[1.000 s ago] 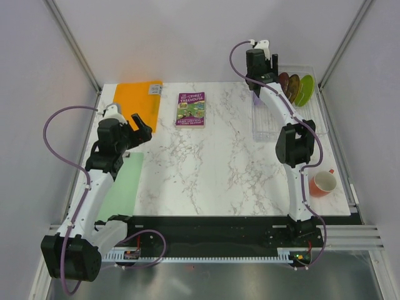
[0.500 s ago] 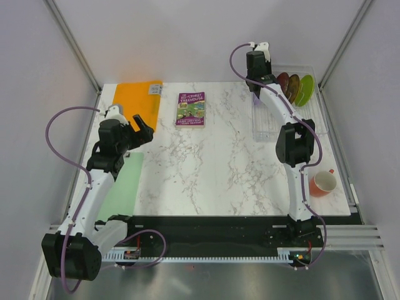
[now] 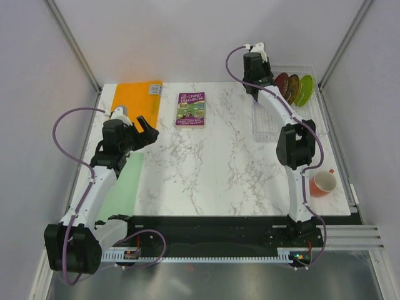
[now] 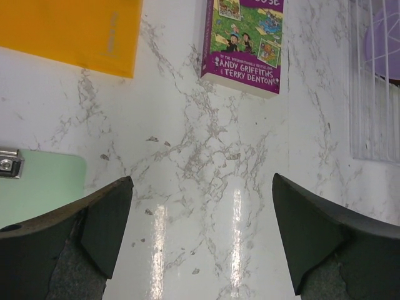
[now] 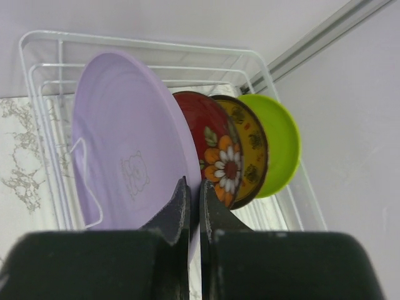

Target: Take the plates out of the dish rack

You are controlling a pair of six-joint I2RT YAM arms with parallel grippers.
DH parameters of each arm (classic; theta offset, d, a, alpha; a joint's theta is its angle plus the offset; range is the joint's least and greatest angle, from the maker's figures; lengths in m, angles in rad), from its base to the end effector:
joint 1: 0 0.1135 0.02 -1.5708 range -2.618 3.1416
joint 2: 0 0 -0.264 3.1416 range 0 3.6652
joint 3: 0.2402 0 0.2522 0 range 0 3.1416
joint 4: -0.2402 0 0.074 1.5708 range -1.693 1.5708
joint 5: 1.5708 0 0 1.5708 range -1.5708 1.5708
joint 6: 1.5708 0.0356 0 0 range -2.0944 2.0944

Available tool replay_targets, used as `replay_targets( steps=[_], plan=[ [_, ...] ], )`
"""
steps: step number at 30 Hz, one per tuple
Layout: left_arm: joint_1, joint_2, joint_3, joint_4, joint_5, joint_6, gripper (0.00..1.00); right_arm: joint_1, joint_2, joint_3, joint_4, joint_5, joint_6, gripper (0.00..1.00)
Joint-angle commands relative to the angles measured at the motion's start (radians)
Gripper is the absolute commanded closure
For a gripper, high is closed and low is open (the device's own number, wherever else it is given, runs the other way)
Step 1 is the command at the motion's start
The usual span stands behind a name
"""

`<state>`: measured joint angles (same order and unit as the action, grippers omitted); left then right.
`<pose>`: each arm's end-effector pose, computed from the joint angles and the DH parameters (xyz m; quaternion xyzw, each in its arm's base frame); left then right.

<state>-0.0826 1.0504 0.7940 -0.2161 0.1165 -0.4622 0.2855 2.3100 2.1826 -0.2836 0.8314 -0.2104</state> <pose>0.2371 -0.0238 0.2887 -0.1308 0.8420 -0.1880 0.4885 0.5239 0.1264 0.2978 0.0267 0.7962 -0.3188 0.5136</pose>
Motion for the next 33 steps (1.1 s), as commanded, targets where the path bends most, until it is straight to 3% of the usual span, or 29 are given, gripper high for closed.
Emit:
replay_targets(
  steps=[1,9,12,22,27,33],
  plan=[
    [0.004,0.010,-0.032,0.067,0.074,-0.069,0.02,0.018,-0.208,-0.024,0.110,0.051,-0.046,0.98],
    [0.004,-0.073,-0.061,0.063,0.084,-0.088,0.00,0.041,-0.423,-0.070,0.078,0.017,-0.044,0.97],
    [0.004,-0.076,-0.067,0.076,0.118,-0.098,0.01,0.055,-0.529,-0.138,-0.001,-0.076,0.051,0.95],
    [0.004,-0.104,-0.145,0.210,0.238,-0.174,0.08,0.096,-0.872,-0.640,-0.088,-0.402,0.391,0.95],
    [0.004,-0.125,-0.220,0.371,0.339,-0.236,0.11,0.184,-0.931,-0.858,-0.036,-0.465,0.457,0.96],
    [0.003,-0.058,-0.306,0.520,0.460,-0.312,0.14,0.288,-0.926,-0.961,0.038,-0.495,0.525,0.96]
  ],
)
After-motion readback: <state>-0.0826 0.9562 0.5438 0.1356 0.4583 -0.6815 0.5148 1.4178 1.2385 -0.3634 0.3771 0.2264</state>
